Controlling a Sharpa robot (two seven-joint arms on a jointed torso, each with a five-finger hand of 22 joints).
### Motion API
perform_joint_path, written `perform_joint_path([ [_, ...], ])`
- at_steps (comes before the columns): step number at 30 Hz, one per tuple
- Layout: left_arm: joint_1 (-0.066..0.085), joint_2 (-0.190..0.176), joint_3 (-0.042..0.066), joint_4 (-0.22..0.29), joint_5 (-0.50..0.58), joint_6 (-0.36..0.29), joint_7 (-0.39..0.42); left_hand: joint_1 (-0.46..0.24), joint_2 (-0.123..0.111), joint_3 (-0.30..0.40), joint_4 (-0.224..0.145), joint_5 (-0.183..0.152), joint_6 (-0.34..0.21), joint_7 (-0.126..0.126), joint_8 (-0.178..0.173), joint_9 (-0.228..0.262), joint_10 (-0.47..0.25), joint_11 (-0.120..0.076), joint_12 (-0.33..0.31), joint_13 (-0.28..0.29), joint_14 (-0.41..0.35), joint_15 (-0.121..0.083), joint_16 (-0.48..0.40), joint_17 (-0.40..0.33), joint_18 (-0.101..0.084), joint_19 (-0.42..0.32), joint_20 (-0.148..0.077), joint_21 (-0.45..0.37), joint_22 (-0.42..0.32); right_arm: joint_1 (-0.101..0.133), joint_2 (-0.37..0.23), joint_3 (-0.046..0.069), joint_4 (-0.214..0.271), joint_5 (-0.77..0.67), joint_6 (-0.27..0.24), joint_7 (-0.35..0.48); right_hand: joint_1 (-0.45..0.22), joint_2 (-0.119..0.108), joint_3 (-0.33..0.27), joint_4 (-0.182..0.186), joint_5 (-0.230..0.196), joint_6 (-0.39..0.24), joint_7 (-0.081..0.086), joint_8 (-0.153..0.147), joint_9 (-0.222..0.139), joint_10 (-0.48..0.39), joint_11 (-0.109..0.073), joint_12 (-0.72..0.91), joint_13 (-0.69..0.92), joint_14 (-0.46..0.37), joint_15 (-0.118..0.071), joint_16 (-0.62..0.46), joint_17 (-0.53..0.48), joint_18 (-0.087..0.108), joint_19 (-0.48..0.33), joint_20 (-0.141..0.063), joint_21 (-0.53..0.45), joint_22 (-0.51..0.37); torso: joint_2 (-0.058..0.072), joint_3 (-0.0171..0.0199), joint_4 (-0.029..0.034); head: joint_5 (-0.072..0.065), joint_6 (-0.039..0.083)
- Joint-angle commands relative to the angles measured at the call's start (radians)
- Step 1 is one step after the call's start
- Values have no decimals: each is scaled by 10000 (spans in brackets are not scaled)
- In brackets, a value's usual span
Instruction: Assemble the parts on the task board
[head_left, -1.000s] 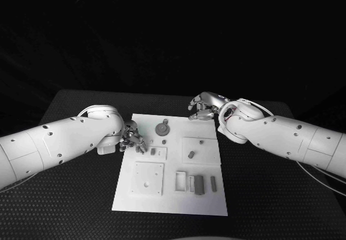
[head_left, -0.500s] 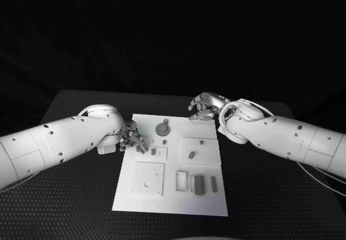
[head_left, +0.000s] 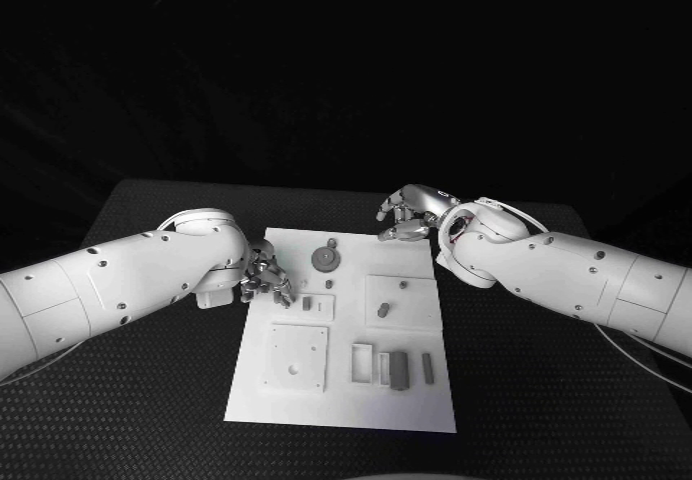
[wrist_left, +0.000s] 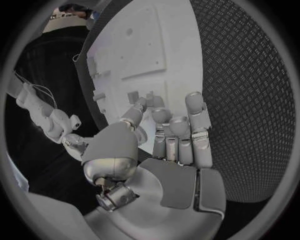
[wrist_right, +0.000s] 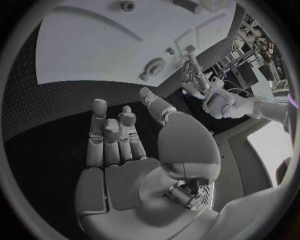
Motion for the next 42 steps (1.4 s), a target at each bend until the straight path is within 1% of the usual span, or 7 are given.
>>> perform_joint_path([
  [1,-1,27,6,-13,474,-214,-25,156,200,19,-79,30,-78,-22,39,-8,-80,1,52,14,-5,-59,22,-8,-14,11,-55,-39,172,-5,7,4,3,-27,108,73,-89,-18,65,7,-2,17,80,-37,-15,-42,21,22,-9,39,-58,-42,-17,132,-40,11,-54,179,0,-1,-1,1,-1],
  [5,-1,14,7,-31,635,-213,-66,540,564,-5,-103,30,-189,4,28,27,-63,22,57,22,3,-52,48,2,-21,-1,-54,-24,194,-5,1,4,0,-27,109,68,-90,-17,65,7,-2,17,80,-37,-15,-42,21,22,-9,39,-58,-42,-17,132,-40,11,-54,179,0,0,-4,0,-1],
  [7,-1,5,7,-38,664,-233,-59,715,672,-71,-104,30,-224,17,35,61,-62,36,55,22,-9,-38,54,6,-28,-22,-51,-16,205,-5,-1,4,2,-27,108,68,-91,-17,65,7,-2,18,80,-37,-15,-42,21,22,-10,39,-58,-42,-17,132,-40,11,-54,179,1,0,-1,0,0],
  [16,-1,-2,9,-47,777,-94,-56,1113,882,-461,-104,28,-277,31,67,176,-59,50,48,19,-37,-9,84,22,-44,-85,-49,10,210,-12,20,4,-26,-26,111,74,-98,-16,63,11,-2,18,80,-36,-15,-42,22,23,-10,39,-58,-42,-17,132,-40,12,-54,180,0,-1,1,2,-11],
  [21,-1,-11,8,-24,536,41,-40,1288,914,-558,-105,28,-265,20,82,210,-55,41,47,16,-39,-11,94,27,-43,-96,-55,22,209,-25,21,4,-30,-19,114,77,-103,-13,62,14,-2,19,80,-35,-15,-43,22,24,-10,39,-57,-41,-17,132,-39,13,-53,180,2,-3,0,6,-29],
  [26,-1,-26,6,-31,441,154,-6,1508,863,-563,-96,27,-242,7,90,236,-46,28,43,6,-40,-10,101,28,-50,-99,-52,34,205,-27,15,4,-24,-14,115,76,-108,-12,61,17,-2,20,80,-34,-15,-43,22,25,-11,40,-57,-41,-18,132,-39,13,-53,180,-3,-4,5,2,-48],
  [42,-2,-34,4,-40,138,508,138,1682,798,-531,-93,27,-206,-1,87,250,-39,21,36,-7,-45,0,108,31,-64,-107,-41,41,201,-29,12,4,-24,-9,112,76,-127,-9,56,27,-2,20,81,-33,-16,-43,23,26,-12,40,-56,-40,-18,132,-38,16,-53,180,-2,-6,-4,4,-57],
])
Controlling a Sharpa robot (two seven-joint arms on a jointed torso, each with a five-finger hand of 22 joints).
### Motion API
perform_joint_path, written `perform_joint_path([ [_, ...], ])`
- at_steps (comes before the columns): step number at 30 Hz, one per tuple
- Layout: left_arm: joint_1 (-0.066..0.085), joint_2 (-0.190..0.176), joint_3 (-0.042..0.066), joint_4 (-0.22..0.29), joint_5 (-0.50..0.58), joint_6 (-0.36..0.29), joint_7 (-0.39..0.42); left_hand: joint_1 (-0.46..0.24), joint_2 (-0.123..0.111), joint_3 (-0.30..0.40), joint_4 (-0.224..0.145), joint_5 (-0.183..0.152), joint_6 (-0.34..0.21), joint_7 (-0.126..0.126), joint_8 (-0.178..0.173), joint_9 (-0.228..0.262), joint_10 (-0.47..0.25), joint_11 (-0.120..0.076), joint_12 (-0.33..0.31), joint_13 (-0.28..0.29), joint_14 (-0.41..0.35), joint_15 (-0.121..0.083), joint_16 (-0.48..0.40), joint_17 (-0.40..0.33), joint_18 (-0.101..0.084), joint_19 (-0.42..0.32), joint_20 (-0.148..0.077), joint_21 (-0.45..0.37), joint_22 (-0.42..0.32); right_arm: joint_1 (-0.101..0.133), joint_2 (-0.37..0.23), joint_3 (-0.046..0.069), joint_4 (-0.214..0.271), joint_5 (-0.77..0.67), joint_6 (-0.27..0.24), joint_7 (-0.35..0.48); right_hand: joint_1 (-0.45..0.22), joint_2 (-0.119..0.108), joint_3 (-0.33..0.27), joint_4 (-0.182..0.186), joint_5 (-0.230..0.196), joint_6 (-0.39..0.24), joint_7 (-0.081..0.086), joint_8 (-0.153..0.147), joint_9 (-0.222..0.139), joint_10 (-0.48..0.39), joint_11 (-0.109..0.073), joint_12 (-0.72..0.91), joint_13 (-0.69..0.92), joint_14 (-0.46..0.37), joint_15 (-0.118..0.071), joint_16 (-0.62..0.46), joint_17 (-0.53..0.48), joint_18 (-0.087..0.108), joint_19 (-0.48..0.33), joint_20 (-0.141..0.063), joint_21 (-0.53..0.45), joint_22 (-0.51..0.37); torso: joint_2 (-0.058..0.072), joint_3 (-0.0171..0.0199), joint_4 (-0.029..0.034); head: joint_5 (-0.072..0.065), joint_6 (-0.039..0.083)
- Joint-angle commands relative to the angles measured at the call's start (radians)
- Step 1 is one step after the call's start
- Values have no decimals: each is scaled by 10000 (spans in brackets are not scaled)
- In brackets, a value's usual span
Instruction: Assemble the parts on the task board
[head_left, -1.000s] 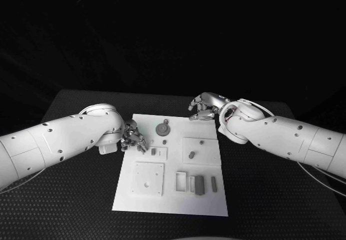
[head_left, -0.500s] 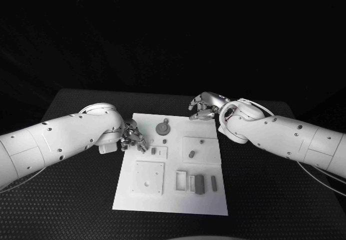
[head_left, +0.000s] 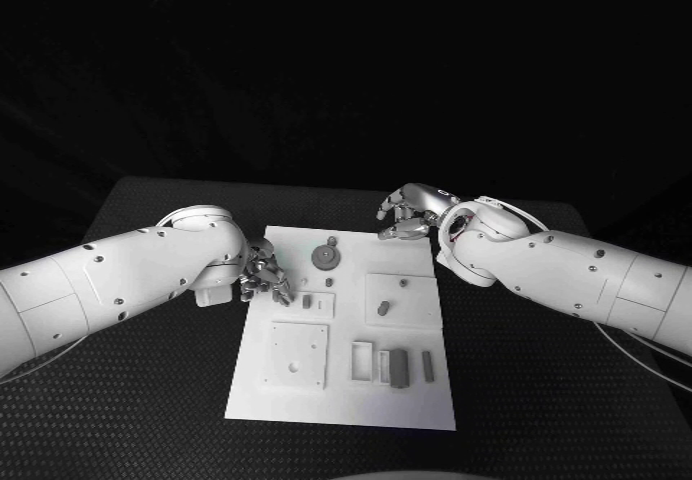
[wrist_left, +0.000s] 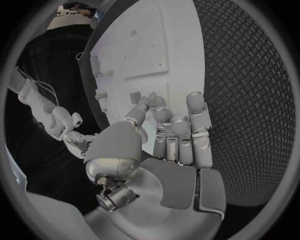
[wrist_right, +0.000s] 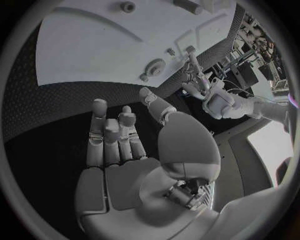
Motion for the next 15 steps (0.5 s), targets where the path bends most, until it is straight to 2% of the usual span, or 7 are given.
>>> perform_joint_path([
  [1,-18,7,-13,-13,-166,344,89,572,471,25,-11,31,24,4,19,15,-3,-14,36,-16,-31,-64,69,17,-63,-38,-42,41,205,-5,4,4,2,-19,100,72,-128,-9,56,27,-2,22,81,-33,-16,-43,23,27,-14,7,-50,-39,-10,139,-38,15,-53,180,1,0,-7,4,-2],
  [15,-19,63,-15,-31,-159,298,122,591,459,26,-2,31,29,5,13,16,-2,-13,34,-19,-36,-59,70,18,-69,-41,-35,43,204,-7,2,4,11,-16,96,71,-134,-9,57,29,-2,22,80,-32,-17,-44,22,29,-15,7,-50,-38,-10,139,-38,15,-53,180,3,7,-8,-10,2],
])
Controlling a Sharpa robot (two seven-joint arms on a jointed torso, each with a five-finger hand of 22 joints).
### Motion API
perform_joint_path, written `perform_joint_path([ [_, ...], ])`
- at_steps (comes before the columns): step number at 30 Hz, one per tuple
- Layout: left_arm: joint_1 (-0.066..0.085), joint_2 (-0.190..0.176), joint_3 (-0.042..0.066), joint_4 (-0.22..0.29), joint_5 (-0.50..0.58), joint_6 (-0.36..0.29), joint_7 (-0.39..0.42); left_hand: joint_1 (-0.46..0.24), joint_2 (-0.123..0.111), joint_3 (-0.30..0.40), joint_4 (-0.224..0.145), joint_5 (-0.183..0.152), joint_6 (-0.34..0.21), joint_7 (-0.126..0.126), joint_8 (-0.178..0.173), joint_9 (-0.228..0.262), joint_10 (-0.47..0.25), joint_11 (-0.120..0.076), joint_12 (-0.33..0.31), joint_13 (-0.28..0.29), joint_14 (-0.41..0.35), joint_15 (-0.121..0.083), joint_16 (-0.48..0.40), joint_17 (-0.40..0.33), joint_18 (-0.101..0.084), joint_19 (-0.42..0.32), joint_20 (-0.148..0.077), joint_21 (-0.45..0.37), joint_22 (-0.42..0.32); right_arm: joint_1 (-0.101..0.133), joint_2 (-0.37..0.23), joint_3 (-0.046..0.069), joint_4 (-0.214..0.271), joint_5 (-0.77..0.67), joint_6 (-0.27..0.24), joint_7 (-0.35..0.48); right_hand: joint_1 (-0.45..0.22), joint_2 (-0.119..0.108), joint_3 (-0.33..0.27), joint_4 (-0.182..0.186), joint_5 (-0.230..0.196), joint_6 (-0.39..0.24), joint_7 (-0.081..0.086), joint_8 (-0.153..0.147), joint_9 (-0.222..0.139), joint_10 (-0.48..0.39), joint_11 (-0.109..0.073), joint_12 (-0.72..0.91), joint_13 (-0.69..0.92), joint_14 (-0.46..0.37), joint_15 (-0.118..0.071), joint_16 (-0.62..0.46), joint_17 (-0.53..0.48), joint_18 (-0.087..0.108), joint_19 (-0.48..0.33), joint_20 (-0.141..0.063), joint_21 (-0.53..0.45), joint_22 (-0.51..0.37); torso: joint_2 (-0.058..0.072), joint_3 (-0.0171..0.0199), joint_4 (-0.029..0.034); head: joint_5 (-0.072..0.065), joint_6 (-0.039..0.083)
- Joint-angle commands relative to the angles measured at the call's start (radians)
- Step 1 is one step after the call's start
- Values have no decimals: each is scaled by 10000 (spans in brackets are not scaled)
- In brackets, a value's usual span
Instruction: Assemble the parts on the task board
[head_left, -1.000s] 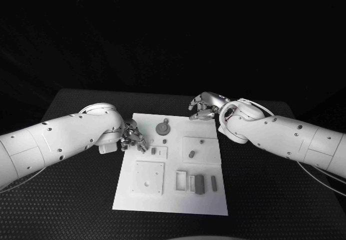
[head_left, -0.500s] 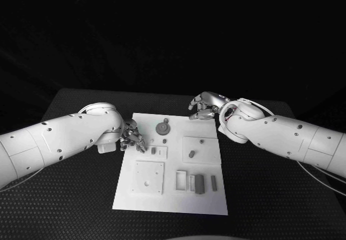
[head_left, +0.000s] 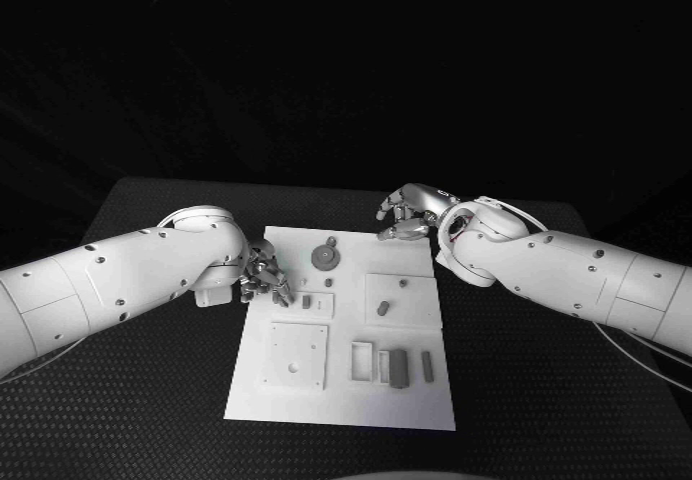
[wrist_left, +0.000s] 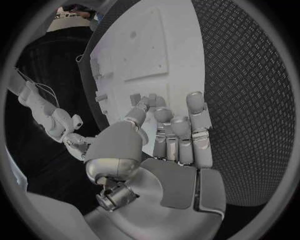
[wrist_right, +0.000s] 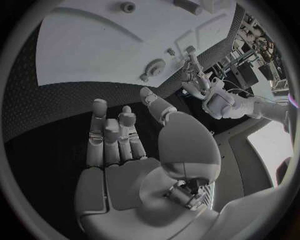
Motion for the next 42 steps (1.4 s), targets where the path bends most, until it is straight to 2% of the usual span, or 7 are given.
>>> perform_joint_path([
  [1,-11,20,-8,1,-70,154,65,524,449,52,-28,28,31,7,15,8,-1,-14,34,-9,22,-68,30,10,-70,-41,-37,43,205,-5,-1,4,12,-21,93,71,-94,31,57,28,-2,11,93,-32,-12,-44,22,29,-16,11,-55,-38,-11,140,-38,15,-53,180,2,7,-1,-2,-2],
  [9,-11,27,-8,1,58,122,61,434,369,0,-3,27,14,23,-13,2,-13,2,23,-18,5,-58,21,6,-86,-52,-22,37,198,-5,-3,4,3,-19,90,73,-96,31,57,29,-2,10,93,-32,-12,-44,22,29,-16,11,-55,-38,-11,140,-38,15,-53,181,7,6,-6,-5,2],
  [12,-10,31,-8,-19,196,48,15,108,55,-179,62,28,-114,80,-115,-40,-26,53,8,-30,-12,-43,1,-6,-87,-54,-22,20,181,-5,-3,4,5,-18,88,74,-97,30,57,28,-2,10,93,-32,-13,-44,22,30,-17,11,-55,-38,-11,140,-38,15,-53,181,3,6,2,-12,-3],
  [17,-9,29,-8,-36,246,-5,-191,-772,-450,-418,468,27,-197,99,-223,-85,-24,68,2,-43,8,-50,-20,-25,-60,-5,-49,-33,131,-5,-13,4,9,-13,88,73,-97,28,58,27,-2,9,93,-32,-13,-45,22,30,-17,10,-55,-38,-11,140,-39,15,-53,181,0,5,6,-21,-12],
  [21,-9,26,-8,-31,288,-27,-214,-1106,-679,-483,614,28,-254,104,-287,-115,-32,72,2,-44,13,-62,-28,-31,-38,6,-70,-65,115,-5,-13,4,8,-13,86,72,-96,27,58,26,-2,7,93,-33,-14,-46,22,30,-18,10,-55,-38,-11,140,-39,14,-54,181,3,3,4,-26,-18],
  [31,-9,35,-8,-25,340,-174,-152,-1390,-802,-562,675,29,-246,95,-322,-133,-36,62,15,-36,18,-76,-26,-29,-16,25,-91,-99,109,-6,-5,4,1,-3,85,78,-96,23,59,23,-2,2,93,-35,-15,-47,23,30,-19,9,-55,-39,-12,140,-41,14,-55,180,2,2,0,-26,-18],
  [42,-9,28,-7,-12,357,-229,-163,-1416,-818,-558,675,29,-232,87,-322,-132,-29,54,25,-31,28,-83,-17,-26,-8,41,-99,-99,111,-7,3,4,-3,2,87,79,-96,23,61,22,-2,-1,94,-36,-17,-48,23,31,-21,8,-55,-39,-13,140,-41,14,-55,180,1,2,2,-29,-12],
])
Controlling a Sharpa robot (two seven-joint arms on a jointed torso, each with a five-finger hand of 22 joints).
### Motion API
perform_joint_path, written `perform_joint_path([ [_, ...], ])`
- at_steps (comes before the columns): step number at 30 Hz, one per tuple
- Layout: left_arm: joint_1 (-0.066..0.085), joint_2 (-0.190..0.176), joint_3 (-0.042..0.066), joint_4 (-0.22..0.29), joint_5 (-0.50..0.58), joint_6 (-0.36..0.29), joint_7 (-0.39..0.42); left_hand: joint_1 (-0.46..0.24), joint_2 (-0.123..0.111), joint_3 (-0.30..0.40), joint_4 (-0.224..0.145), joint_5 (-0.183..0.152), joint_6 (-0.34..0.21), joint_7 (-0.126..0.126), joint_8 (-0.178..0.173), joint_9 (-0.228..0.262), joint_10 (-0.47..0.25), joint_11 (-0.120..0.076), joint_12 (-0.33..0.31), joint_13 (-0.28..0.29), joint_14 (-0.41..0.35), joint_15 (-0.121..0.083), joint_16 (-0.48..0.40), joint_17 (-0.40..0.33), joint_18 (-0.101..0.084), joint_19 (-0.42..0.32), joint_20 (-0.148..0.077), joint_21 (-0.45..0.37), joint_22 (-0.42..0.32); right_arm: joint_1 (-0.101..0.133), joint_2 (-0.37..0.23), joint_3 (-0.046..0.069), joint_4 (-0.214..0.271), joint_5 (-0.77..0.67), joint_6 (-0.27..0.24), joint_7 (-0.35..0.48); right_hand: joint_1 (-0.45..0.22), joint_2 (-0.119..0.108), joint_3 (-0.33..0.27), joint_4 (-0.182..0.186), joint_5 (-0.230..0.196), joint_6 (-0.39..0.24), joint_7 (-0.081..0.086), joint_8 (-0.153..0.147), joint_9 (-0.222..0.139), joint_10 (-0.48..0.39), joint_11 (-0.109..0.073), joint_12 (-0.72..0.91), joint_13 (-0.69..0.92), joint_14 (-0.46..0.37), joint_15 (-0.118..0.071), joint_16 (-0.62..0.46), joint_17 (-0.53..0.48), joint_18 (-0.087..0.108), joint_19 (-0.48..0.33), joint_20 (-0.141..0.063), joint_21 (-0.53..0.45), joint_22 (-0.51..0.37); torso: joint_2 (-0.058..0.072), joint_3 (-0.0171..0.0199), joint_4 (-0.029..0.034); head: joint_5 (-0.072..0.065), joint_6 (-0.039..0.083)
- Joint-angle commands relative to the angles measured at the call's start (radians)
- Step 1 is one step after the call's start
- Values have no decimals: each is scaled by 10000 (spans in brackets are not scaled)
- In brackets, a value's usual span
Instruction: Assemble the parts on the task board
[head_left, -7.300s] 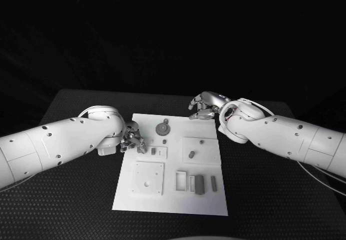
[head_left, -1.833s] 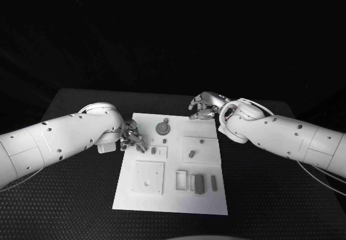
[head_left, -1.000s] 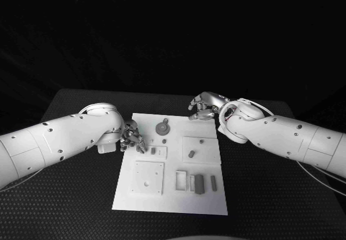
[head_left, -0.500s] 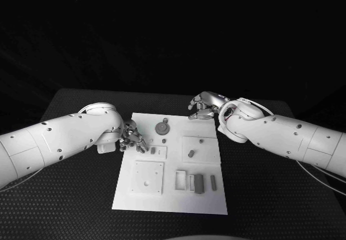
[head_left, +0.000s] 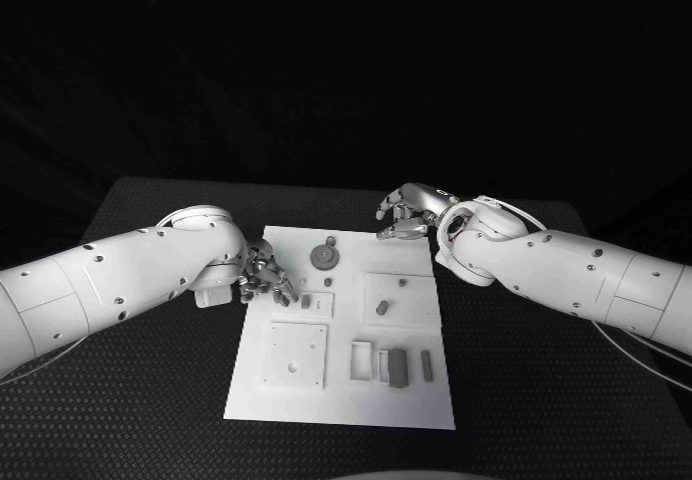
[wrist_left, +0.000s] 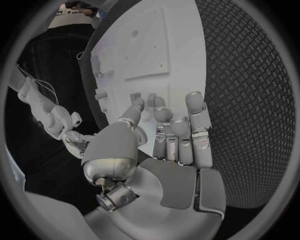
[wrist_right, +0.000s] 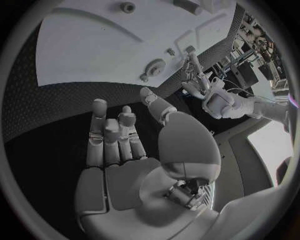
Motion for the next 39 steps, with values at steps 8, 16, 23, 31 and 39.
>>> perform_joint_path([
  [8,-5,-2,2,56,78,-112,7,-40,93,71,27,-49,36,-18,-42,-1,21,2,39,2,7,-94,-5,-2,6,33,-76,-58,113,-7,14,4,8,-16,80,78,-96,24,63,21,-1,-25,71,-36,-17,-49,24,31,-13,0,-51,-39,-14,143,-41,13,-55,176,-1,-1,2,2,15],
  [16,-5,-6,2,72,-591,-78,28,298,169,530,-20,-36,81,-26,-61,-19,43,-7,53,-11,44,-104,-12,-10,-12,82,-56,-62,133,-8,19,4,8,-15,85,77,-97,25,64,21,-2,-25,71,-36,-17,-49,24,31,-14,0,-51,-39,-15,143,-41,13,-55,176,1,0,5,6,8],
  [23,-5,29,3,80,-544,6,50,340,146,586,-58,-37,97,-23,-61,-20,46,-3,56,-15,50,-99,-11,-10,-23,87,-45,-61,142,-12,36,4,-2,-13,85,81,-98,26,64,21,-2,-26,72,-36,-18,-50,24,32,-15,0,-51,-39,-15,143,-41,13,-55,176,3,-3,-8,10,20],
  [31,-5,-9,3,79,-218,38,33,129,70,599,62,-41,123,-20,-69,-26,58,1,65,-22,61,-89,-10,-10,-42,104,-27,-64,151,-14,21,4,11,-13,89,77,-99,26,65,20,-2,-27,72,-35,-18,-50,24,33,-15,0,-51,-38,-15,143,-41,13,-55,176,-4,6,9,0,15],
  [39,-5,2,3,75,-114,103,34,-328,-29,550,339,-47,171,-40,-61,-18,74,-18,80,-26,78,-104,1,-3,-27,120,-43,-75,158,-14,22,4,5,-13,91,79,-96,26,67,17,-1,-28,72,-35,-18,-51,24,33,-16,-1,-51,-38,-15,143,-41,12,-55,176,3,6,-6,3,13],
])
